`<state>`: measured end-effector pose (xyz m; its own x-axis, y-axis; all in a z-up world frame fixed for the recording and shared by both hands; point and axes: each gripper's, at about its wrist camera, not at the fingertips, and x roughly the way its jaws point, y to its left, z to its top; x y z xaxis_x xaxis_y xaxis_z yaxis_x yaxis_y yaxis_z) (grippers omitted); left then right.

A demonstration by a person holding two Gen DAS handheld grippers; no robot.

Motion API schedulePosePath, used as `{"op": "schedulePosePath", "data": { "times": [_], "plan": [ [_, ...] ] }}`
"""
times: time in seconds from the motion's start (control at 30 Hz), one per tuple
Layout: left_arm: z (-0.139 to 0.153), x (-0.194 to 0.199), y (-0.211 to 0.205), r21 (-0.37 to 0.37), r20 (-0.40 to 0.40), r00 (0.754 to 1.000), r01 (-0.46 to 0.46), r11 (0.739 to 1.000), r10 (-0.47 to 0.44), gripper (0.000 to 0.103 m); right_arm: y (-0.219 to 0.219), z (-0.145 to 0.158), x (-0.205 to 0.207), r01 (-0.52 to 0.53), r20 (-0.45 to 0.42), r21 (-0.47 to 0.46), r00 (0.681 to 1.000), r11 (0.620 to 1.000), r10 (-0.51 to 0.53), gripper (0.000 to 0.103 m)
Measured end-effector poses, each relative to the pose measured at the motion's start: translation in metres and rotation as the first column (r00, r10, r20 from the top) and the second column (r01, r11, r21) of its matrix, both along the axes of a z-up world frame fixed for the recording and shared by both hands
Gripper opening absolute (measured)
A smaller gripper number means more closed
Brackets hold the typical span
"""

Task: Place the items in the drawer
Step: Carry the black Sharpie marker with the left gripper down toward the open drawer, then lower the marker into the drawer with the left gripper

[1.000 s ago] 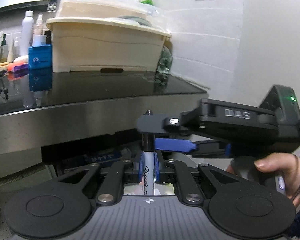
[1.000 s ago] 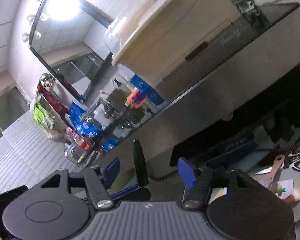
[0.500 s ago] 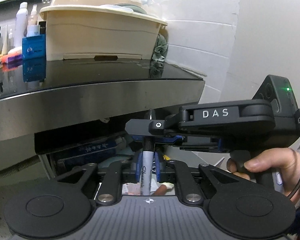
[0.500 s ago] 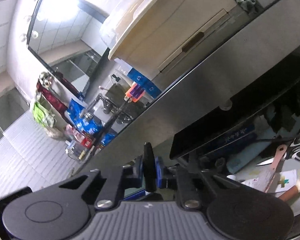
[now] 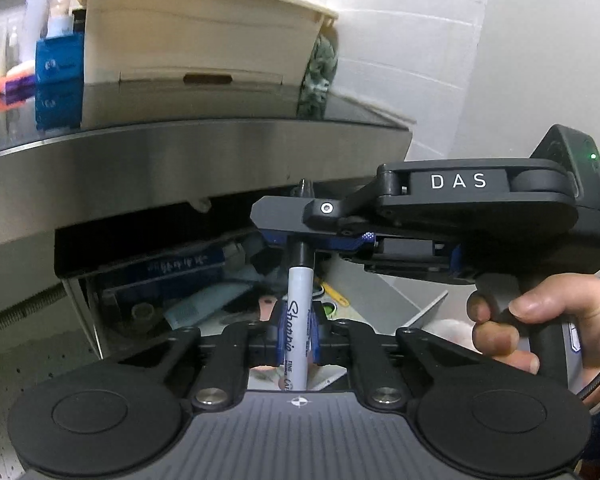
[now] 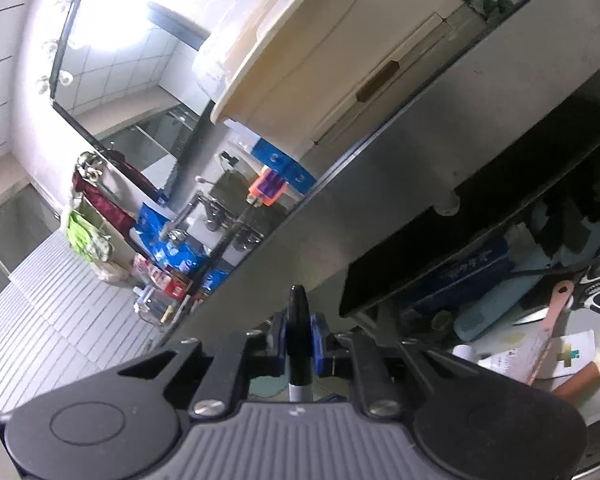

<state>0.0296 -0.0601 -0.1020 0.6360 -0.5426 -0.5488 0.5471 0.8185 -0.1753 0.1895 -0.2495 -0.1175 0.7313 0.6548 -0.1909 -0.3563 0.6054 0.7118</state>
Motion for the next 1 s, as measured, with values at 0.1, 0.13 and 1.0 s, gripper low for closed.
{"op": "schedulePosePath", "data": {
  "times": [0.1,0.13,1.0],
  "plan": [
    [-0.005,-0.002,-0.004,0.025,0.008,1.000,0.002,1.000,-0.002,0.011,-0.002,-0.005,0.001,0.009,-0.013,0.001,1.000,1.000,-0.009,0.012],
    [-0.006,-0.002,-0.004,0.028,0.004,1.000,0.002,1.000,-0.002,0.011,-0.004,-0.007,0.001,0.015,-0.017,0.001,1.000,1.000,-0.015,0.015],
    [-0.042,0.074,-0.018,0.143,-0.175,0.974,-0.118,0.983,0.142,0.010,-0.059,-0.048,-0.034,0.196,-0.037,-0.043,0.980,0.980,-0.197,0.018]
  ]
}}
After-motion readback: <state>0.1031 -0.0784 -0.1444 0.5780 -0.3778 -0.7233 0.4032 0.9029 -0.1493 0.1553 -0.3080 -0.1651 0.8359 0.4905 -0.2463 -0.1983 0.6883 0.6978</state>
